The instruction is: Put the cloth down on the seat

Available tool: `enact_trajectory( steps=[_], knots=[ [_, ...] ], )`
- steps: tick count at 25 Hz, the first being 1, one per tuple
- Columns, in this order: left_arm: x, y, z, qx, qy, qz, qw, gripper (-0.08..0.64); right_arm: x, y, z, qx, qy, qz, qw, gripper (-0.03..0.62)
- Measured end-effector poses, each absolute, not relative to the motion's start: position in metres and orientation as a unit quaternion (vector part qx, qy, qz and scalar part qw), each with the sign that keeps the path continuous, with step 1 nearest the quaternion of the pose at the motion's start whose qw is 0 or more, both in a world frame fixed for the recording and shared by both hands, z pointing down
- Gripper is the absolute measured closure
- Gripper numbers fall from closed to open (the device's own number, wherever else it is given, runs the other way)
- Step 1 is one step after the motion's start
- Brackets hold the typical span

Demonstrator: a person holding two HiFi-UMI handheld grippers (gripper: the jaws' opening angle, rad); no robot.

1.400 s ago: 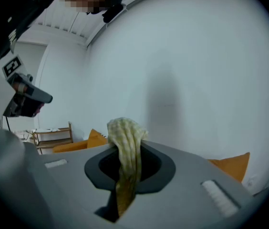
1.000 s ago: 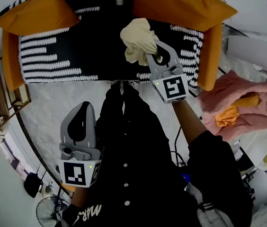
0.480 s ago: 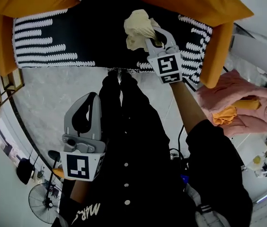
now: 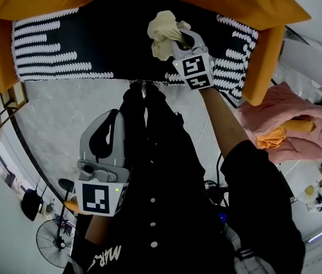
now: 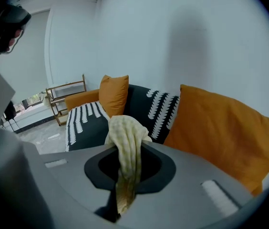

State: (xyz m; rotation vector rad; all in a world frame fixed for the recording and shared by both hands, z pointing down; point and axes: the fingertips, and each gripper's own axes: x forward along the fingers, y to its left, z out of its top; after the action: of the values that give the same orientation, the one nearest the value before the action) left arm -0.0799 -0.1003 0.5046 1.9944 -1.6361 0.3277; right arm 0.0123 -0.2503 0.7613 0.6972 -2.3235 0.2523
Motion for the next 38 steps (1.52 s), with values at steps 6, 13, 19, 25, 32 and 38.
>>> enact_trajectory(
  steps=[6,13,19,25,32,38],
  knots=[
    [-0.082,-0.101,0.514,0.736,-0.604,0.128,0.278,0.560,0.014,-0.246,0.790,0.255,-0.884,0.108,0.377,0.538],
    [-0.084,-0.104,0.515,0.738,-0.600,0.132,0.281,0.560,0.012,-0.243,0.804,0.242,-0.873,0.126,0.403,0.389],
    [-0.087,-0.104,0.512,0.738,-0.600,0.128,0.280,0.560,0.010,-0.235,0.809,0.223,-0.868,0.131,0.424,0.319],
    [-0.087,-0.102,0.508,0.741,-0.599,0.134,0.272,0.560,0.009,-0.234,0.796,0.231,-0.874,0.132,0.406,0.328],
    [-0.090,-0.105,0.490,0.752,-0.597,0.137,0.245,0.560,0.004,-0.230,0.753,0.253,-0.883,0.113,0.378,0.488],
    [-0.086,-0.113,0.468,0.768,-0.586,0.134,0.219,0.560,0.007,-0.224,0.708,0.297,-0.885,0.107,0.342,0.565]
  ],
)
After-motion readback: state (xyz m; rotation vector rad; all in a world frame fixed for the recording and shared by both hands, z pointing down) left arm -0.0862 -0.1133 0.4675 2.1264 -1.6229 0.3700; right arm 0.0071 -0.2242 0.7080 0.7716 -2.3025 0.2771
